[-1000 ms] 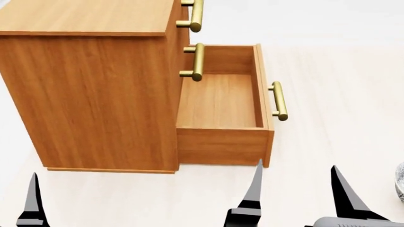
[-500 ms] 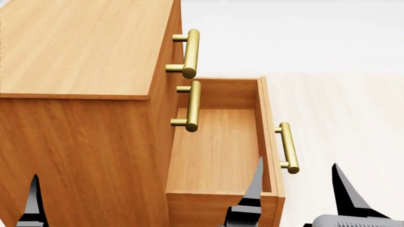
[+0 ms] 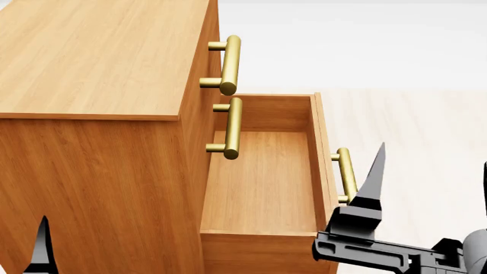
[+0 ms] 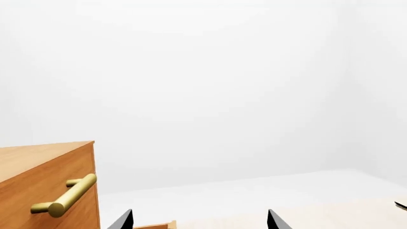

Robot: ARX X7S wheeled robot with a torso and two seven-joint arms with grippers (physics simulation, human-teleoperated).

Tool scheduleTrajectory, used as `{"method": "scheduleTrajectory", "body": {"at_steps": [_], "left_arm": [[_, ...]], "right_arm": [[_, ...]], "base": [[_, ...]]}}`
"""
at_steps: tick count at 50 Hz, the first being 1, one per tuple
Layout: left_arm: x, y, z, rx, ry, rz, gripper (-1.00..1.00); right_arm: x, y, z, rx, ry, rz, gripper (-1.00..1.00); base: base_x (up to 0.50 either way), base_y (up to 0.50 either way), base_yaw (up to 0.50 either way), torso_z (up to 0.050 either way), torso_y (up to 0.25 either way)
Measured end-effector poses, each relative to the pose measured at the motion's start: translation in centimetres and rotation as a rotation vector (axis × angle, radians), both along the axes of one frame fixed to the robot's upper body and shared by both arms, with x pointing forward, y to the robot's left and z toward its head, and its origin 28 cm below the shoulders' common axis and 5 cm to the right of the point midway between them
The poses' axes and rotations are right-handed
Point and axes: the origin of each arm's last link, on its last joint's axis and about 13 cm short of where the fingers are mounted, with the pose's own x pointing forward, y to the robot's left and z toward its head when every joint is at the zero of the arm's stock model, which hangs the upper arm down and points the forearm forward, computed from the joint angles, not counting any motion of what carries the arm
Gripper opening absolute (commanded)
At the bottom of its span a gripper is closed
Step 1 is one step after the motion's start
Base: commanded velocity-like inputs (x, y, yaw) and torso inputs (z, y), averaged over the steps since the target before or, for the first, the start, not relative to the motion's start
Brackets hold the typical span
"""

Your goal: Close the bottom drawer of the cabinet.

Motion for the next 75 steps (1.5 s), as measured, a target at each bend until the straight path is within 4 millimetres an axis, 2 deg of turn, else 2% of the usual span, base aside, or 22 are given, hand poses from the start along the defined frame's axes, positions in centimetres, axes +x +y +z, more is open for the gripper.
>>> {"method": "scheduleTrajectory", "body": {"at_steps": [9, 23, 31, 43, 51, 61, 75], "left_arm": [[0.0, 0.0, -0.1, 0.000, 0.001, 0.001, 1.00], [0.0, 0.1, -0.2, 0.001, 0.004, 0.003, 1.00], [-0.1, 0.1, -0.3, 0.001, 0.006, 0.004, 1.00], [-0.1, 0.1, -0.6, 0.003, 0.014, 0.004, 1.00], [-0.1, 0.1, -0.7, 0.003, 0.018, 0.003, 1.00], [-0.1, 0.1, -0.9, 0.001, 0.021, 0.001, 1.00], [-0.2, 0.1, -1.0, 0.000, 0.024, 0.001, 1.00]], "right_arm": [[0.4, -2.1, -0.4, 0.013, 0.022, -0.073, 1.00], [1.9, -4.4, -3.1, 0.013, 0.073, -0.129, 1.00], [3.8, -5.4, -5.8, -0.016, 0.137, -0.115, 1.00], [7.6, -6.6, -11.9, 0.005, 0.292, -0.060, 1.00], [9.4, -6.8, -15.1, 0.010, 0.374, -0.009, 1.00], [11.1, -6.7, -17.6, 0.002, 0.428, 0.017, 1.00], [12.0, -6.7, -19.3, 0.013, 0.457, 0.039, 1.00]], "base": [[0.00, 0.00, 0.00, 0.000, 0.000], [0.00, 0.00, 0.00, 0.000, 0.000], [0.00, 0.00, 0.00, 0.000, 0.000], [0.00, 0.00, 0.00, 0.000, 0.000], [0.00, 0.00, 0.00, 0.000, 0.000], [0.00, 0.00, 0.00, 0.000, 0.000], [0.00, 0.00, 0.00, 0.000, 0.000]]}}
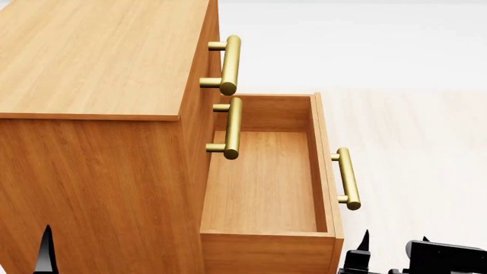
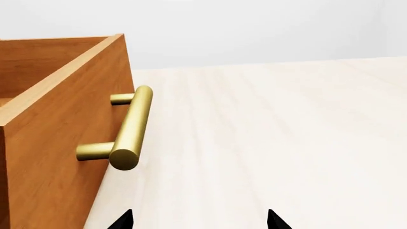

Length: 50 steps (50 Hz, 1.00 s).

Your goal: Close the bottom drawer of the cabinet.

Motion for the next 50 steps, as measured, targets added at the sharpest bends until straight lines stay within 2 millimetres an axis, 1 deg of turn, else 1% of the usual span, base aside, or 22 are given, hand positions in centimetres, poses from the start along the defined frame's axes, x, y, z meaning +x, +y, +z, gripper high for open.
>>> {"method": "scheduleTrajectory", "body": {"at_steps": [12, 34, 41, 50], "left_arm": [[0.0, 0.0, 0.0, 0.000, 0.000, 0.002, 1.00], [0.0, 0.0, 0.1, -0.001, -0.002, 0.003, 1.00], [0.0, 0.0, 0.0, 0.000, -0.001, 0.003, 1.00], [-0.1, 0.0, 0.0, -0.002, 0.000, 0.002, 1.00]], "right_arm": [[-0.2, 0.8, -0.5, -0.012, 0.002, 0.069, 1.00], [-1.5, 3.1, 0.3, -0.072, -0.040, 0.244, 1.00], [-1.5, 3.6, 0.7, -0.079, -0.045, 0.270, 1.00], [-0.7, 4.2, 0.7, -0.086, -0.046, 0.254, 1.00]], "base": [[0.00, 0.00, 0.00, 0.000, 0.000], [0.00, 0.00, 0.00, 0.000, 0.000], [0.00, 0.00, 0.00, 0.000, 0.000], [0.00, 0.00, 0.00, 0.000, 0.000]]}}
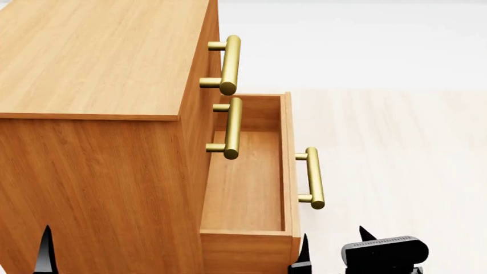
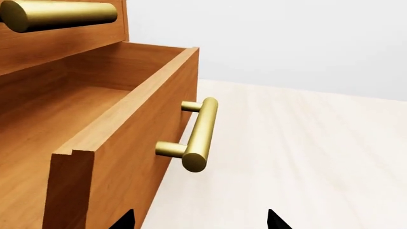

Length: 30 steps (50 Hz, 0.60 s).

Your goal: Close the bottom drawer of the cabinet.

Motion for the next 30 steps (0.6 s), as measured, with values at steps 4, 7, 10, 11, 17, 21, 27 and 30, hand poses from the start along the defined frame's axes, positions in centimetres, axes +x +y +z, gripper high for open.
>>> {"method": "scheduleTrajectory", "body": {"at_steps": [4, 7, 10, 11, 17, 21, 27, 30], "left_arm": [[0.0, 0.0, 0.0, -0.001, 0.000, 0.000, 1.00], [0.0, 0.0, 0.0, -0.002, 0.000, 0.000, 1.00], [0.0, 0.0, 0.0, -0.002, -0.001, 0.001, 1.00], [0.0, 0.0, 0.0, -0.002, -0.001, 0.001, 1.00], [0.0, 0.0, 0.0, -0.003, -0.001, 0.001, 1.00], [0.0, 0.1, 0.0, -0.003, -0.001, 0.002, 1.00], [0.0, 0.1, 0.0, -0.002, -0.001, 0.002, 1.00], [0.0, 0.0, 0.0, -0.002, -0.001, 0.002, 1.00]], "right_arm": [[0.2, 0.4, 0.0, -0.006, 0.000, 0.004, 1.00], [0.3, 0.8, 0.0, -0.011, -0.002, 0.013, 1.00], [0.3, 1.2, 0.1, -0.021, -0.005, 0.023, 1.00], [0.4, 1.3, 0.1, -0.025, -0.006, 0.027, 1.00], [0.2, 1.9, 0.1, -0.045, -0.013, 0.054, 1.00], [0.2, 2.3, 0.1, -0.054, -0.017, 0.072, 1.00], [0.0, 2.9, 0.2, -0.067, -0.021, 0.102, 1.00], [-0.1, 3.3, 0.2, -0.072, -0.023, 0.116, 1.00]], "base": [[0.00, 0.00, 0.00, 0.000, 0.000], [0.00, 0.00, 0.00, 0.000, 0.000], [0.00, 0.00, 0.00, 0.000, 0.000], [0.00, 0.00, 0.00, 0.000, 0.000], [0.00, 0.00, 0.00, 0.000, 0.000], [0.00, 0.00, 0.00, 0.000, 0.000], [0.00, 0.00, 0.00, 0.000, 0.000], [0.00, 0.00, 0.00, 0.000, 0.000]]}}
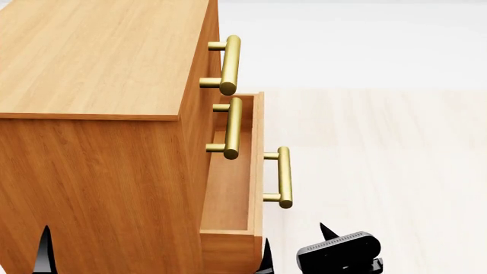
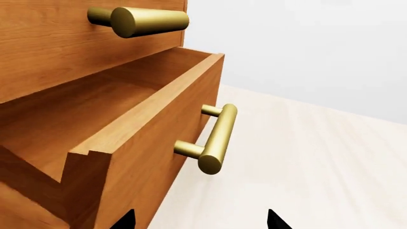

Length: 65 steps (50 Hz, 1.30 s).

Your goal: Close the bottom drawer of the cabinet.

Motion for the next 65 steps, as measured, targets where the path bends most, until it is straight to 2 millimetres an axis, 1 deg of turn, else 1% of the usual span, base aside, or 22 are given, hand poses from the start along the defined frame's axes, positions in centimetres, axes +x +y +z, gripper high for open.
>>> {"method": "scheduleTrajectory", "body": {"at_steps": [8, 26, 38, 56, 65], "left_arm": [[-0.1, 0.0, 0.0, 0.000, 0.000, 0.000, 1.00], [-0.1, 0.0, -0.1, -0.001, 0.000, 0.000, 1.00], [-0.1, 0.1, 0.0, -0.002, -0.002, 0.002, 1.00], [-0.1, 0.1, 0.0, -0.004, -0.001, 0.002, 1.00], [-0.1, 0.1, -0.1, -0.004, 0.000, 0.002, 1.00]], "right_arm": [[0.0, 0.7, 0.2, -0.005, -0.001, 0.026, 1.00], [0.7, 2.7, 0.3, -0.008, 0.009, 0.063, 1.00], [0.6, 4.0, 0.7, -0.042, 0.004, 0.119, 1.00], [0.4, 5.1, 1.7, -0.075, -0.008, 0.193, 1.00], [0.4, 5.0, 2.2, -0.103, -0.012, 0.207, 1.00]], "base": [[0.00, 0.00, 0.00, 0.000, 0.000], [0.00, 0.00, 0.00, 0.000, 0.000], [0.00, 0.00, 0.00, 0.000, 0.000], [0.00, 0.00, 0.00, 0.000, 0.001], [0.00, 0.00, 0.00, 0.000, 0.000]]}}
